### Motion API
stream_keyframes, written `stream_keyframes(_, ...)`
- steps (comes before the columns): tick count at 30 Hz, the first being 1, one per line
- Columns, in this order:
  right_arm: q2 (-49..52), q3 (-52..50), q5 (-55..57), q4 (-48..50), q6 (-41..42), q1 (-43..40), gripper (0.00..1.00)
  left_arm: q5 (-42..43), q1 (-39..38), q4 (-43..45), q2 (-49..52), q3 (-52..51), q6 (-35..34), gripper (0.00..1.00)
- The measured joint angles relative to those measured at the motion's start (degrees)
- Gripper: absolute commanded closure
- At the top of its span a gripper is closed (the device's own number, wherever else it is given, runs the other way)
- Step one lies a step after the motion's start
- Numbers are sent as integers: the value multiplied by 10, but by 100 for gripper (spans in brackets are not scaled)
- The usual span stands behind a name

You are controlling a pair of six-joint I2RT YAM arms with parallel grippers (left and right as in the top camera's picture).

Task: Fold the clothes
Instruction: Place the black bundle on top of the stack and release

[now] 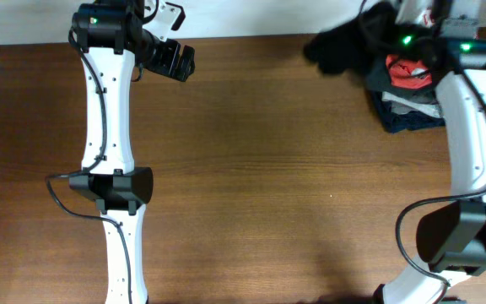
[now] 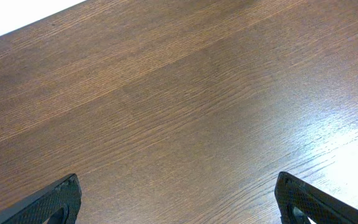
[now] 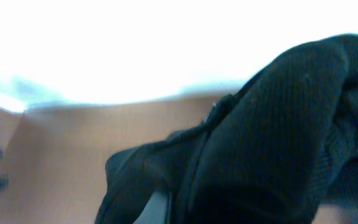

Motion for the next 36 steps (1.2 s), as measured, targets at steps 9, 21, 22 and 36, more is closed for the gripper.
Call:
stream_keyframes(9, 1, 13, 30, 164, 41, -66, 96, 0, 0, 19, 0, 0, 0, 1)
stream_keyframes(21, 88, 13, 37, 316, 81, -129, 96, 0, -1, 63, 0, 0, 0, 1)
stream_keyframes(22, 101, 13, 36, 323, 84, -131, 96, 0, -1, 64, 0, 0, 0, 1)
stream_keyframes(36, 166, 16, 12, 188, 110, -163, 88, 0, -2, 70, 0, 0, 0, 1)
